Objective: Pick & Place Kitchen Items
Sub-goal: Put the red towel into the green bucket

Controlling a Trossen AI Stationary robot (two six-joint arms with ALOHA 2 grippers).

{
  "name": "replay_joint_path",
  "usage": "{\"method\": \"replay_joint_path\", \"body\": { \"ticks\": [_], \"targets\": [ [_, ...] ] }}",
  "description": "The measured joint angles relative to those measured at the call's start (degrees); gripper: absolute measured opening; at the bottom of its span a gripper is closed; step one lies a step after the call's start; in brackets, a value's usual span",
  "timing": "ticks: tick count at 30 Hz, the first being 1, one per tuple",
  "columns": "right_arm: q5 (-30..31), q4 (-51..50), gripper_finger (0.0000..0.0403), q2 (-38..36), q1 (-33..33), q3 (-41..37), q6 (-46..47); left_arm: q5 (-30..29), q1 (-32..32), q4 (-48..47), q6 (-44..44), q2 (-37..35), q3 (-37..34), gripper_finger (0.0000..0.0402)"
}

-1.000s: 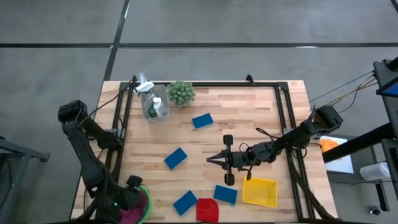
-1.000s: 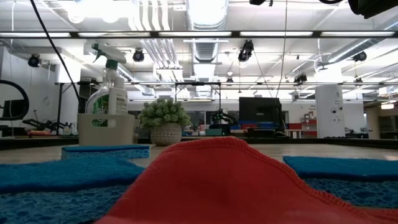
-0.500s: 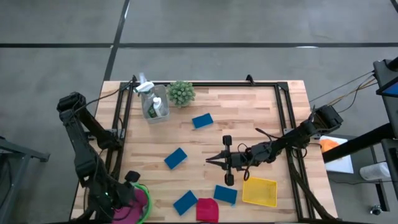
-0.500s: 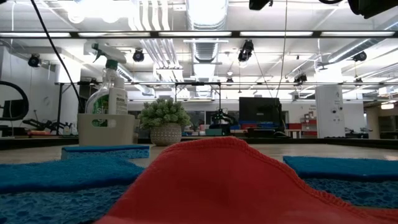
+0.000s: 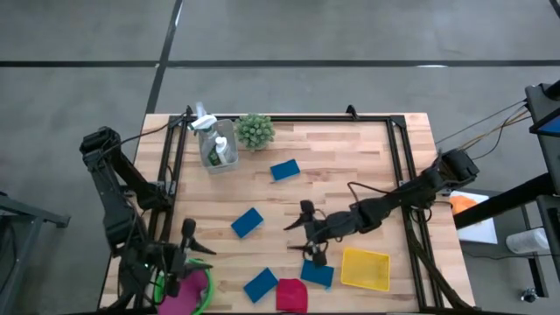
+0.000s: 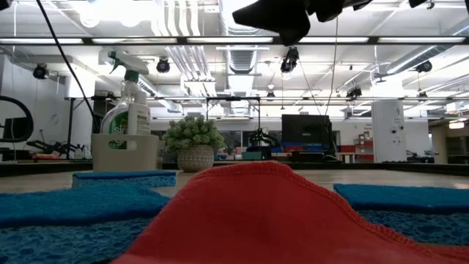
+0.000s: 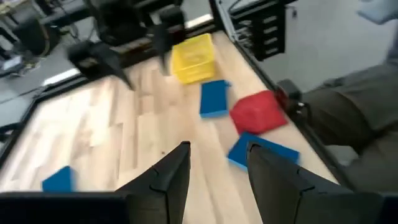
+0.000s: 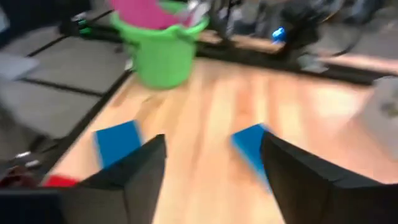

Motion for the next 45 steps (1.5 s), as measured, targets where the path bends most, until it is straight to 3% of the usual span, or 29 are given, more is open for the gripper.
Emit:
{"method": "replay_joint_path", "body": {
  "ticks": [3, 6, 11, 15, 27, 39, 45],
  "targets": [
    [-5.5, -3.0, 0.0291, 2.5, 0.1, 2.2, 3.0, -0.5, 1.7, 3.2, -0.7, 0.0, -0.8, 0.0157],
    [-8.7, -6.8, 0.0303, 5.8, 0.1, 4.2, 6.1, -1.2, 3.5, 13.2, 3.7, 0.0, -4.8, 0.0157],
    [-10.5, -11.5, 0.0294, 11.3, 0.5, 6.6, 9.5, 1.8, 7.5, 36.9, 16.6, -0.1, -15.3, 0.0158],
    [-14.0, -13.0, 0.0269, 13.8, 0.8, 7.9, 12.3, 2.6, 10.0, 45.9, 20.0, -1.0, -20.6, 0.0158],
    [-24.8, -14.6, 0.018, 21.3, 2.3, 13.5, 13.9, 2.3, 14.8, 46.9, 19.9, -2.8, -22.6, 0.0158],
    [-24.8, -29.3, 0.0149, 29.9, 2.4, 26.0, 11.7, 2.3, 15.2, 46.5, 19.7, -2.8, -22.6, 0.0158],
    [-20.4, -33.3, 0.0139, 30.1, 2.9, 28.0, 9.2, 2.3, 15.2, 46.2, 19.5, -2.8, -22.6, 0.0158]
  ]
}}
